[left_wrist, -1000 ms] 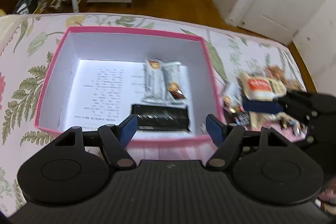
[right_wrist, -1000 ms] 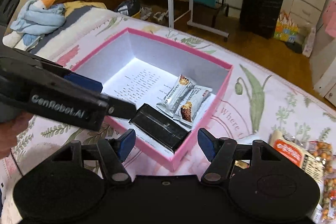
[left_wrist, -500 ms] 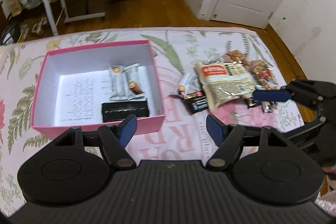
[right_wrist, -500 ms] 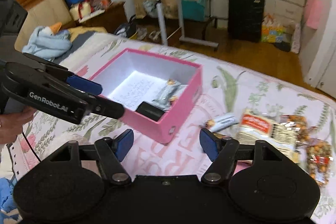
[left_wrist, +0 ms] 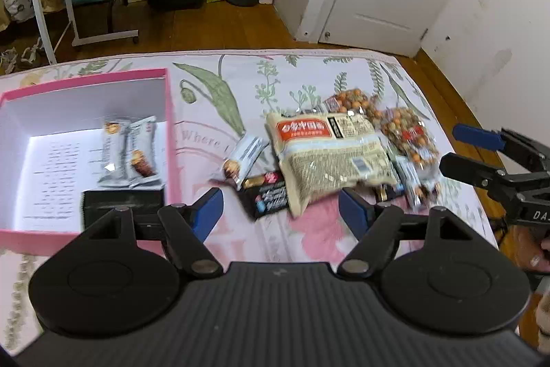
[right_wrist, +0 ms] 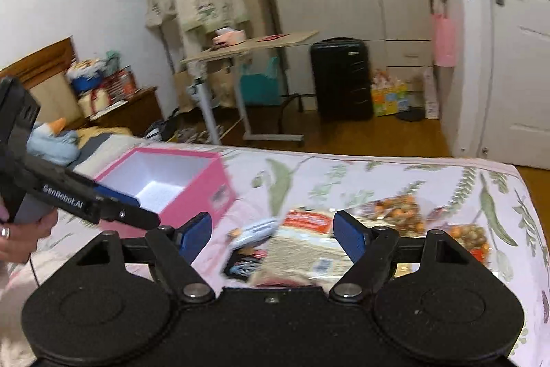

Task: Organize snacks
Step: 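Grasp the beige noodle bag with the left gripper while the right gripper grips its edge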

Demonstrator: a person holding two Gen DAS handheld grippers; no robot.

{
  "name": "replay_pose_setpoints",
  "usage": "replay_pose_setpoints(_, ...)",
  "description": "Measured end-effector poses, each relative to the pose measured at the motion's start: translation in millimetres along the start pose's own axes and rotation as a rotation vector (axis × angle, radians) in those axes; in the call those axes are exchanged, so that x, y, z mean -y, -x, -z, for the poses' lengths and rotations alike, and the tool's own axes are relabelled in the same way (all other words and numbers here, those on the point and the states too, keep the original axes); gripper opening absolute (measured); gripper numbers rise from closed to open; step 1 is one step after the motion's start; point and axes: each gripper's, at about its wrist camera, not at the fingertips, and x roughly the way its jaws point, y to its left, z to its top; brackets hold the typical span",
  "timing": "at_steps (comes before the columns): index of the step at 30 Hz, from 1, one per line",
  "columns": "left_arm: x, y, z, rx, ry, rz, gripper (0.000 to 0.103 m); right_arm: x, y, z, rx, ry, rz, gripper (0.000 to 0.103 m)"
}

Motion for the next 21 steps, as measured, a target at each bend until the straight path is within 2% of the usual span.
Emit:
replay_pose_setpoints(4,9.8,-36.9,-5.7,0.023,-0.006,0.003,0.074,38.1,-31.1,9.5,-0.036,-0.086,0.051,0.082)
replay_pose_setpoints(6,14.5,-57.8,-8.7,0.023,-0.007,-0.010,0.073,58.4,-49.4,16.3,-0.073,-0.181,0.053,0.082)
replay_pose_setpoints(8,15.1,-77.6,-11.8,0.012,0.016,0.010,0.073,79.5,-67.9,23.0,-0.117,-0.322,0.070,0.082)
replay_pose_setpoints(10,12.9,-98.0,-14.9,-0.010,0.066,0.028,0.073,97.6,-81.5,31.5,-0.111,-0.452,0.103,0.077)
replay_pose_setpoints(12,11.7,-117.5,-16.2,-0.031,0.105,0.037,0.073,108.6,-95.8,35.5,-0.129,-0.516,0.093,0.074)
replay_pose_setpoints(18,7.3,-165.2,-13.6,-0.112,0.191,0.039,0.073,113.6,-122.5,36.9,-0.201,-0.531,0.058,0.073)
replay_pose_setpoints(21,9.9,-172.8,-9.6,-0.103,0.196,0.029,0.074,117.7,-134.0,38.0,-0.241,-0.544,0.081,0.073)
